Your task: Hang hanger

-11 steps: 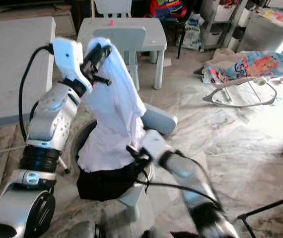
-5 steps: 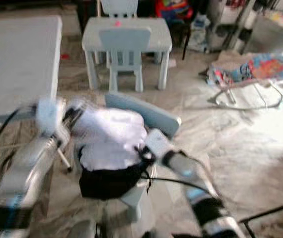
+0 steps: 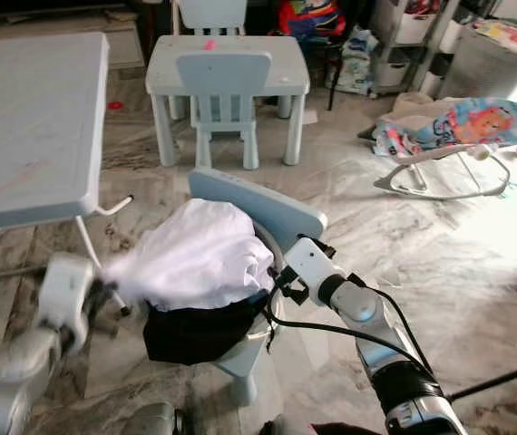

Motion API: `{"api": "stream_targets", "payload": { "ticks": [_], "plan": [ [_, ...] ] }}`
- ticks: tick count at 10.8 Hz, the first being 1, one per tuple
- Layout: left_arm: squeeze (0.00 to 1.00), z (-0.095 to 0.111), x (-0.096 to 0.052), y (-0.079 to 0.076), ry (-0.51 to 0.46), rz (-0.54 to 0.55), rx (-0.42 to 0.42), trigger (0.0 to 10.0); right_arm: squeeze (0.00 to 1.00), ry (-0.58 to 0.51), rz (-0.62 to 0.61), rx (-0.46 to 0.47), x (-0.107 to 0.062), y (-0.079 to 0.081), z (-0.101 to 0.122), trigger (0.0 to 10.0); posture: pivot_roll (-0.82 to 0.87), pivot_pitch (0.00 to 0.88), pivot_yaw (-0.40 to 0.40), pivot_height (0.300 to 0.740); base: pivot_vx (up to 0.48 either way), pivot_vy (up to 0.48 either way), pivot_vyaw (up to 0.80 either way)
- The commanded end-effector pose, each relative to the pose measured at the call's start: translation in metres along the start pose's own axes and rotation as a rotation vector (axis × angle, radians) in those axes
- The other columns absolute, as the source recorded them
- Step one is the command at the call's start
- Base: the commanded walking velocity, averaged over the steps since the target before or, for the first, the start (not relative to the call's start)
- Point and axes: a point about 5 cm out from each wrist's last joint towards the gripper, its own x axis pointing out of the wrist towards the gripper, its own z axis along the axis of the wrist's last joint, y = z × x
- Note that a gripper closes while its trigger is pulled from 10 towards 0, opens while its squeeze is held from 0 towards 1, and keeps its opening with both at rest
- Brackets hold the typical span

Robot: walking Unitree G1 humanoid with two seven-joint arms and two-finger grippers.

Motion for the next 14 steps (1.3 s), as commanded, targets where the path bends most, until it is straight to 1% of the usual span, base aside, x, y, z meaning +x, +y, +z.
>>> {"api": "stream_targets", "payload": {
  "ticks": [1, 2, 3, 4, 5, 6, 7, 8, 9, 10, 11, 12, 13, 14],
  "plan": [
    [0.0, -0.003, 0.001, 0.008, 0.007, 0.03, 0.014, 0.0, 0.0, -0.023, -0.018, -0.021, 0.002, -0.003, 0.006, 10.0, 0.03, 0.013, -0.028, 0.74, 0.0, 0.0, 0.0],
    [0.0, -0.005, 0.008, 0.025, 0.007, 0.114, 0.047, 0.0, 0.0, -0.036, -0.043, -0.016, 0.002, -0.005, 0.008, 10.0, 0.02, 0.009, -0.028, 0.74, 0.0, 0.0, 0.0],
    [0.0, -0.007, 0.012, 0.036, 0.02, 0.166, 0.067, 0.0, 0.0, -0.037, -0.058, -0.012, 0.002, -0.007, 0.008, 10.0, 0.02, 0.006, -0.027, 0.74, 0.0, 0.0, 0.0],
    [0.0, -0.014, 0.016, 0.043, 0.073, 0.164, 0.09, 1.8, 0.0, -0.034, -0.06, -0.013, 0.001, -0.006, 0.006, 10.0, 0.02, 0.006, -0.026, 0.74, 0.0, 0.0, 0.0],
    [1.0, -0.021, 0.022, 0.046, 0.104, 0.135, 0.133, 10.0, 0.0, -0.036, -0.067, -0.01, 0.0, -0.007, 0.007, 10.0, 0.01, 0.004, -0.025, 0.74, 0.0, 0.0, 0.0],
    [1.0, -0.027, 0.027, 0.044, 0.154, 0.062, 0.22, 10.0, 0.0, -0.038, -0.068, -0.011, 0.0, -0.007, 0.007, 10.0, 0.01, 0.001, -0.023, 0.74, 0.0, 0.0, 0.0],
    [1.0, -0.028, 0.03, 0.045, 0.174, 0.035, 0.27, 10.0, 0.0, -0.041, -0.072, -0.012, 0.0, -0.007, 0.008, 10.0, 0.0, 0.0, -0.022, 0.74, 0.0, 0.0, 0.0],
    [1.0, -0.026, 0.031, 0.051, 0.181, 0.024, 0.38, 10.0, 0.0, -0.041, -0.089, -0.009, -0.001, -0.01, 0.007, 10.0, 0.0, 0.0, -0.023, 0.74, 0.0, 0.0, 0.0],
    [1.0, -0.024, 0.03, 0.058, 0.178, 0.05, 0.45, 10.0, 0.0, -0.039, -0.087, -0.01, -0.001, -0.01, 0.007, 10.0, 0.0, 0.0, -0.023, 0.74, 0.0, 0.0, 0.0],
    [1.0, -0.022, 0.029, 0.063, 0.169, 0.058, 0.545, 10.0, 0.0, -0.04, -0.085, -0.01, -0.001, -0.009, 0.007, 10.0, 0.01, 0.0, -0.023, 0.74, 0.0, 0.0, 0.0],
    [1.0, -0.019, 0.021, 0.064, 0.148, 0.054, 0.623, 10.0, 0.0, -0.04, -0.083, -0.01, -0.001, -0.009, 0.007, 10.0, 0.01, 0.0, -0.026, 0.74, 0.0, 0.0, 0.0],
    [1.0, -0.013, 0.015, 0.063, 0.116, 0.068, 0.614, 10.0, 0.0, -0.038, -0.082, -0.011, -0.001, -0.009, 0.007, 10.0, 0.02, 0.0, -0.028, 0.74, 0.0, 0.0, 0.0],
    [1.0, -0.002, 0.01, 0.05, 0.037, 0.054, 0.601, 10.0, 0.0, -0.036, -0.081, -0.012, 0.0, -0.009, 0.007, 10.0, 0.02, 0.0, -0.029, 0.74, 0.0, 0.0, 0.0],
    [1.0, 0.008, 0.01, 0.037, -0.037, 0.037, 0.566, 10.0, 0.0, -0.036, -0.078, -0.014, 0.002, -0.008, 0.007, 10.0, 0.03, 0.002, -0.031, 0.74, 0.0, 0.0, 0.0]
  ]
}}
